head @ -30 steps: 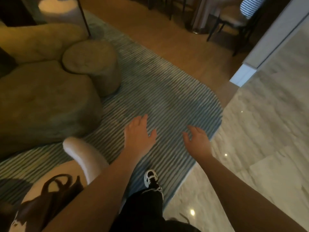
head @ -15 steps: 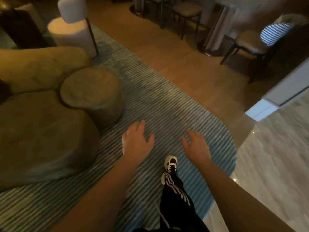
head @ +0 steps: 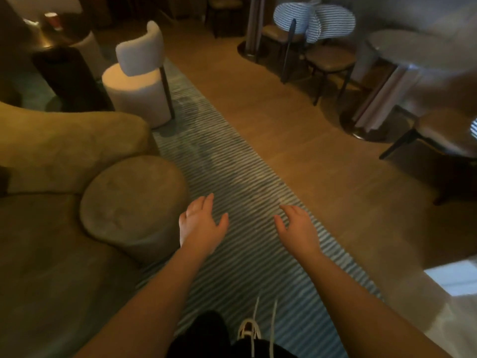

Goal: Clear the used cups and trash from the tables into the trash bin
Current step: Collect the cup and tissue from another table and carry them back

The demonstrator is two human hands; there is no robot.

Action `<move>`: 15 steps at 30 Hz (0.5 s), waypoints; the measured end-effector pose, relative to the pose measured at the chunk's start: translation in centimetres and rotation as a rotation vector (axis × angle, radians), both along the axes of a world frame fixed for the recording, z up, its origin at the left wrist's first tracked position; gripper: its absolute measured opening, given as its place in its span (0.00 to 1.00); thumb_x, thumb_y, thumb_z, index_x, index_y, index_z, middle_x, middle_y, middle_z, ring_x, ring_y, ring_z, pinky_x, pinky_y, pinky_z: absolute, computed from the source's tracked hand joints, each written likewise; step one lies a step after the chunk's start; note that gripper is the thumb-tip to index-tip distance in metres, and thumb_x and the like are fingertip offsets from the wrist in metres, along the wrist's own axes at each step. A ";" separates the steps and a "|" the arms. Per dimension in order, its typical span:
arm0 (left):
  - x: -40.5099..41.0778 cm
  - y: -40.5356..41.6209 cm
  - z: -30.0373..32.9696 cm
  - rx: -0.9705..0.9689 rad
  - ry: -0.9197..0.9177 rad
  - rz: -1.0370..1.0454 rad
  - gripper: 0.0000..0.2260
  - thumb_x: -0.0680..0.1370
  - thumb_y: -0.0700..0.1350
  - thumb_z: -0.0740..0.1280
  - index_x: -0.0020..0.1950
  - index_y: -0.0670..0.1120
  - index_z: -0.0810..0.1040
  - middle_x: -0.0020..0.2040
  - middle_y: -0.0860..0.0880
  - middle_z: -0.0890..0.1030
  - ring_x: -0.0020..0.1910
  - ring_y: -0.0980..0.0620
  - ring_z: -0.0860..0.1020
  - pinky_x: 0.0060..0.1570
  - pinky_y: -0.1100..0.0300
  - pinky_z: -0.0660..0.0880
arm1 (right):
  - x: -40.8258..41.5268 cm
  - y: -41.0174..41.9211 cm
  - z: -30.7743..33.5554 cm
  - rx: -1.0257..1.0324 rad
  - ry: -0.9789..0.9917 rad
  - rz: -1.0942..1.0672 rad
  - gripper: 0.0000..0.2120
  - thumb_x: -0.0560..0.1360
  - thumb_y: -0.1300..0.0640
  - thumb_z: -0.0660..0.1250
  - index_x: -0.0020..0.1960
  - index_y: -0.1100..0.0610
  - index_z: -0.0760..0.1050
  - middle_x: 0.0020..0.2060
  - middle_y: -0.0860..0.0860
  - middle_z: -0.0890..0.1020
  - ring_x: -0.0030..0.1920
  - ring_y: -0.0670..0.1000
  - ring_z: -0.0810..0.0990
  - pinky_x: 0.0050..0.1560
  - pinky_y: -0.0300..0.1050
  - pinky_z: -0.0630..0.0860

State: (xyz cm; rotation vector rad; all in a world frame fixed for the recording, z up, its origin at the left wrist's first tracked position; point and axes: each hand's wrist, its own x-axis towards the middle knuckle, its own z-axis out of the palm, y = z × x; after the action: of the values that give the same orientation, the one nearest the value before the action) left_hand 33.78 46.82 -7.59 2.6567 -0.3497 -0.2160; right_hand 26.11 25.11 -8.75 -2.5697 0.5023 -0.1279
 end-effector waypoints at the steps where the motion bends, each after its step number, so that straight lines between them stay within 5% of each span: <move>1: 2.1 -0.7 0.0 -0.001 -0.001 0.022 0.30 0.78 0.60 0.56 0.77 0.49 0.55 0.75 0.48 0.60 0.73 0.49 0.57 0.70 0.48 0.57 | 2.4 -0.8 0.1 0.001 -0.012 0.016 0.19 0.77 0.53 0.64 0.64 0.62 0.74 0.59 0.58 0.78 0.62 0.59 0.74 0.63 0.50 0.68; 15: 41.3 -4.7 -3.2 0.033 0.017 0.133 0.30 0.78 0.60 0.55 0.77 0.49 0.55 0.75 0.48 0.60 0.73 0.49 0.57 0.69 0.49 0.58 | 44.0 -6.4 -2.4 0.052 0.011 0.160 0.19 0.78 0.50 0.62 0.65 0.58 0.73 0.61 0.55 0.77 0.64 0.56 0.72 0.62 0.47 0.69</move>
State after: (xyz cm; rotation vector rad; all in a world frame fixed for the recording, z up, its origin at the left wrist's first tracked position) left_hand 75.03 42.11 -10.84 2.6962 -0.1644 -0.2042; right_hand 70.10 18.67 -11.16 -2.5490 0.2983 -0.0436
